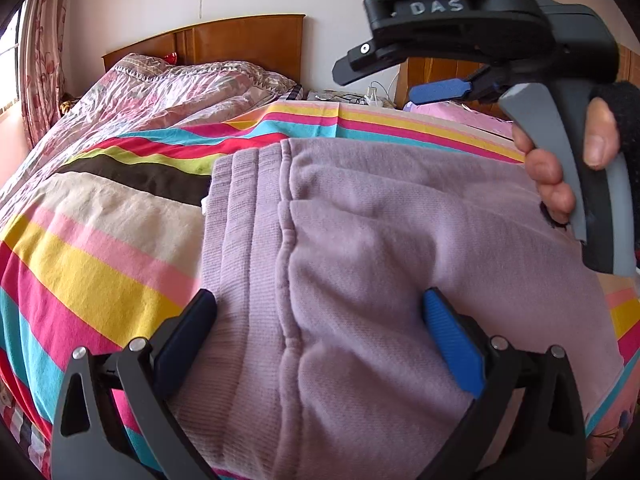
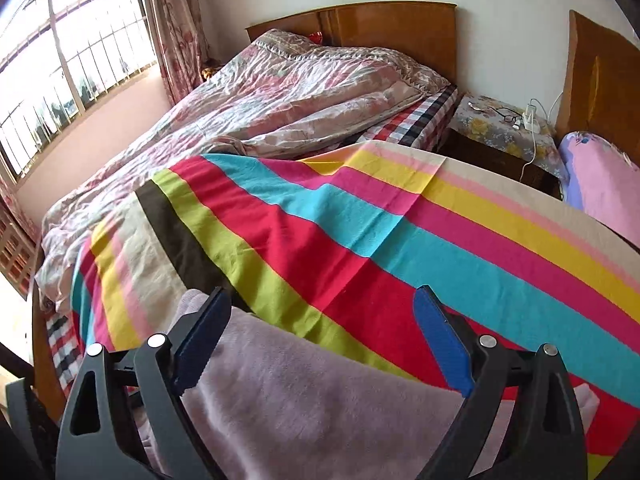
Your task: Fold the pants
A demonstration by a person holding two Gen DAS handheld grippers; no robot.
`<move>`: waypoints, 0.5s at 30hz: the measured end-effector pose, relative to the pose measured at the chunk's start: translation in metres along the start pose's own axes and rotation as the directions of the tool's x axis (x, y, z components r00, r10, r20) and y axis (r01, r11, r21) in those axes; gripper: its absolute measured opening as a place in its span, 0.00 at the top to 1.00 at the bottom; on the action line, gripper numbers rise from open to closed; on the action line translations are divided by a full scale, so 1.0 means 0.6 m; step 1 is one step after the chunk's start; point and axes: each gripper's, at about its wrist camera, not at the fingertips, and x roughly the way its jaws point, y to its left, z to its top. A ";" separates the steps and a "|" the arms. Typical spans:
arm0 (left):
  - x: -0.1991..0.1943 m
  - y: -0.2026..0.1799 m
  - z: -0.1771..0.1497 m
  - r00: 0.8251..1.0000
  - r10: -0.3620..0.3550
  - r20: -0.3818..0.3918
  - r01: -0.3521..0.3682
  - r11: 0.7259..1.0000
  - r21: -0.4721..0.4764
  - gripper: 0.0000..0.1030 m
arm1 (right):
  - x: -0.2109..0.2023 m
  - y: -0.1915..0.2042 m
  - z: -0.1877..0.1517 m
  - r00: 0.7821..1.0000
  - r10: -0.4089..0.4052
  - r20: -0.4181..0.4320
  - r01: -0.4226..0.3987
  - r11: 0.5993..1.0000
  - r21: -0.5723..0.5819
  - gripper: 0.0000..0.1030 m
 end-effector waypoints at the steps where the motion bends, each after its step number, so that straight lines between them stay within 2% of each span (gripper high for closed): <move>1: 0.000 0.000 0.000 1.000 0.002 0.001 -0.002 1.000 0.002 0.01 | -0.028 0.003 -0.014 1.000 0.022 0.010 -0.022 1.000 -0.005 0.12; 3: -0.001 0.001 -0.001 1.000 0.002 0.003 -0.002 1.000 0.000 0.01 | -0.092 0.016 -0.058 0.999 0.017 0.030 -0.014 0.997 -0.073 0.11; 6: -0.001 0.003 -0.002 1.000 0.001 0.009 -0.001 1.000 -0.008 0.01 | -0.179 0.029 -0.156 0.998 -0.026 0.057 0.034 0.988 -0.153 0.08; 8: 0.000 0.003 -0.002 1.000 0.005 0.011 -0.005 1.000 -0.007 0.01 | -0.217 0.029 -0.230 0.994 -0.083 0.069 0.094 0.982 -0.167 0.08; 12: -0.002 0.001 -0.003 1.000 0.011 0.016 -0.011 1.000 -0.007 0.01 | -0.240 0.038 -0.362 0.975 -0.208 0.072 0.220 0.945 -0.242 0.08; 14: -0.011 0.000 -0.004 0.999 0.016 0.031 -0.016 1.000 -0.012 0.01 | -0.230 0.034 -0.410 0.949 -0.309 0.059 0.313 0.909 -0.276 0.08; 15: -0.021 0.001 -0.006 0.998 0.043 0.048 -0.042 0.999 -0.023 0.01 | -0.236 0.028 -0.426 0.951 -0.306 0.053 0.309 0.917 -0.253 0.08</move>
